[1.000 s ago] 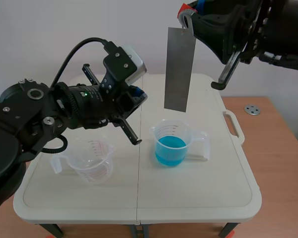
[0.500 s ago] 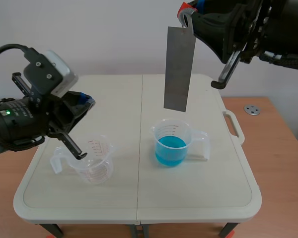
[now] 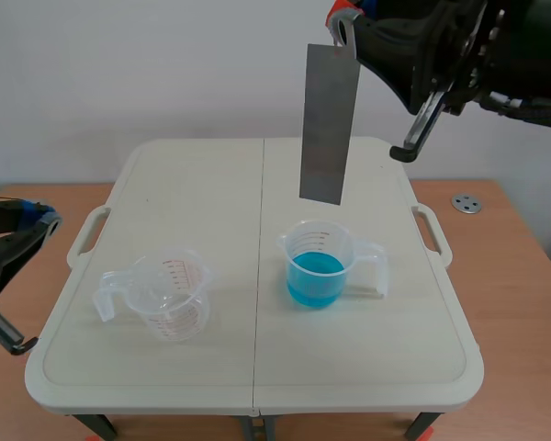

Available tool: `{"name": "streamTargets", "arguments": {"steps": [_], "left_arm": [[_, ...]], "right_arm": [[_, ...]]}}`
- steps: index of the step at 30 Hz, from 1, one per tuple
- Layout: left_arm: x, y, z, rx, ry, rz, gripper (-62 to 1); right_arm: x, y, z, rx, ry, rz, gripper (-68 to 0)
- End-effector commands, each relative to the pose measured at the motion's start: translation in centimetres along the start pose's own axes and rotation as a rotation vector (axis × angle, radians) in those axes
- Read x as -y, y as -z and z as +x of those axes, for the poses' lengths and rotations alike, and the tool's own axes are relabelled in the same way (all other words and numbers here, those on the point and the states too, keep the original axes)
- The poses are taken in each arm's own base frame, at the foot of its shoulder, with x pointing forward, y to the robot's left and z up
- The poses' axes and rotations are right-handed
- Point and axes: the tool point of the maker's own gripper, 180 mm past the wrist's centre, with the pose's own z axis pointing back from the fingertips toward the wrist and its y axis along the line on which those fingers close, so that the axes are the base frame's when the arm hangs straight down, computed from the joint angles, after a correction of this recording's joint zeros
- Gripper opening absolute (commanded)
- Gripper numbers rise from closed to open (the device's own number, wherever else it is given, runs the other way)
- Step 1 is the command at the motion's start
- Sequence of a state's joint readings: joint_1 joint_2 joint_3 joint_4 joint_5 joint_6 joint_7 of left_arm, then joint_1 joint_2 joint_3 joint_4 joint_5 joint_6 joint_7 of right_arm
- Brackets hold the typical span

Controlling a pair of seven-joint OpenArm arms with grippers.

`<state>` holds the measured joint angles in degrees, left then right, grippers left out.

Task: Hold the metal plate by the orange handle, dip it into the blue solution, take it out and point at it, then put the plate back in the beaker on the left.
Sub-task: 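Put the plate into the left beaker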

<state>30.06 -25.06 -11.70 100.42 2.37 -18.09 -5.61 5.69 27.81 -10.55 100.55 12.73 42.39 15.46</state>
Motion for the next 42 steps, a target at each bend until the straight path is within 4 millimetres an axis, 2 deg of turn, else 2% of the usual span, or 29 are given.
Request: {"name": "streamTargets", "arguments": {"steps": [1, 13, 19, 28, 36, 42], "left_arm": [[-0.4, -0.6, 0.6, 0.027, -0.021, 0.023, -58.0], [-0.8, -6.0, -2.7, -0.057, -0.104, 0.071, -57.9], [-0.2, -7.9, -4.1, -0.114, -0.136, 0.088, -58.0], [1.3, -9.8, -5.5, -0.174, -0.19, 0.092, -58.0], [0.7, -11.1, -6.2, -0.214, -0.179, 0.113, -58.0], [0.4, -11.2, -6.3, -0.218, -0.171, 0.12, -58.0]], "right_arm": [[-0.2, 0.4, 1.2, 0.045, -0.005, 0.02, -66.2], [-2.6, 1.8, 1.9, 0.09, 0.019, 0.1, -66.2], [-3.3, 3.0, 2.9, 0.124, 0.007, 0.138, -66.2], [-4.7, 5.1, 3.5, 0.133, 0.0, 0.172, -66.2], [-6.0, 6.6, 4.4, 0.155, -0.002, 0.199, -66.2], [-7.1, 7.7, 4.5, 0.144, -0.006, 0.215, -66.2]]}}
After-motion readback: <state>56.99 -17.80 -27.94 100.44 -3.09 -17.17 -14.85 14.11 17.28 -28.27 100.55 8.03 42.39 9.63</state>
